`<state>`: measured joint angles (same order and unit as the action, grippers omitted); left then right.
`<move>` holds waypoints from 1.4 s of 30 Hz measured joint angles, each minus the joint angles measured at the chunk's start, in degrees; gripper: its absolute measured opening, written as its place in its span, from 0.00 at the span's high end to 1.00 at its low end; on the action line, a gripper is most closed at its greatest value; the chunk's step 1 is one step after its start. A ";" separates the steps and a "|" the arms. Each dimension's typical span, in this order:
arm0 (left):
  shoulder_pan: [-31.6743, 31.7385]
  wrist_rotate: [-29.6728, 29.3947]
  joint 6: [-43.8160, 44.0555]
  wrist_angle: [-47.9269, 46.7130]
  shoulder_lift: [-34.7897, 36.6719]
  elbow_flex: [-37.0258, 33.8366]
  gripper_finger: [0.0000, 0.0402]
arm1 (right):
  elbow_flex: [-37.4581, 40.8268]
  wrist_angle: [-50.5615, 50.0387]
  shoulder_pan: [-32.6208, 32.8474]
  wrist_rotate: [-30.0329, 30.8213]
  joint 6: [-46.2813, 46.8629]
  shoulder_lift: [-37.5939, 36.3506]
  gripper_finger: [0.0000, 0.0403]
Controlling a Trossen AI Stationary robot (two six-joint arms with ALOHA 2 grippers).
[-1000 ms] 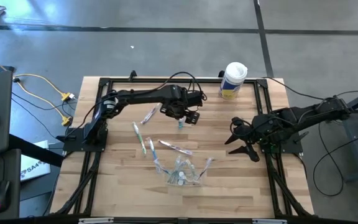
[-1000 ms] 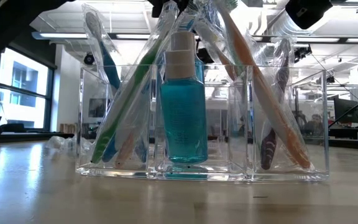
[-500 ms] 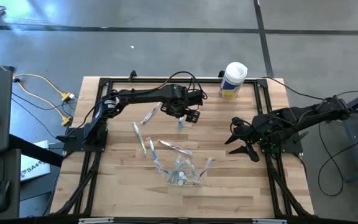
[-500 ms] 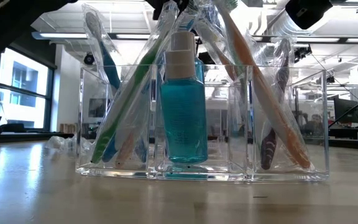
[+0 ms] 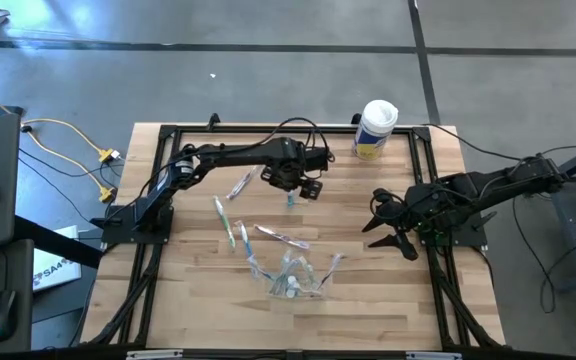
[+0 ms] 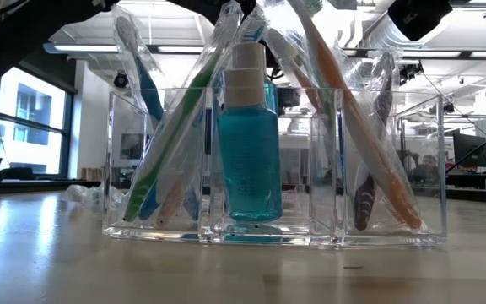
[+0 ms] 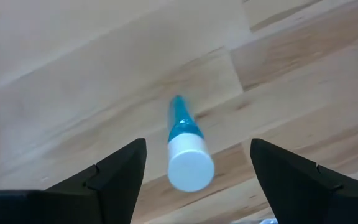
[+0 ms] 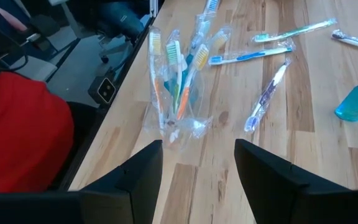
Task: Pick & Place toothbrushing station
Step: Put the mouthwash into the transparent organizer
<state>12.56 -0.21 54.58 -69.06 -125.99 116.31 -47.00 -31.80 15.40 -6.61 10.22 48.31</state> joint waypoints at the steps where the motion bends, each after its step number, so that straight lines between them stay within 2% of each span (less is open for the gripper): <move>1: -0.01 0.02 -0.12 -0.05 0.00 -0.02 0.28 | 0.00 -0.03 0.00 0.00 0.00 0.00 0.52; 8: -0.07 -0.15 -0.13 -0.32 0.01 -0.28 0.30 | 0.00 -0.14 -0.01 0.02 0.00 0.01 0.52; 19: 0.12 -0.40 -0.32 3.91 0.04 -3.78 0.45 | 0.00 -0.14 0.00 0.02 0.01 0.01 0.52; 30: 0.61 -0.48 -0.30 3.97 0.04 -3.91 0.52 | 0.00 -0.14 0.00 0.02 0.00 0.02 0.52; 42: 0.59 -0.37 -0.30 3.13 0.04 -3.91 0.64 | 0.00 -0.16 0.00 0.02 0.00 0.02 0.52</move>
<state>13.15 -0.58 54.28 -65.93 -125.95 112.40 -47.00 -31.97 15.40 -6.59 10.22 48.34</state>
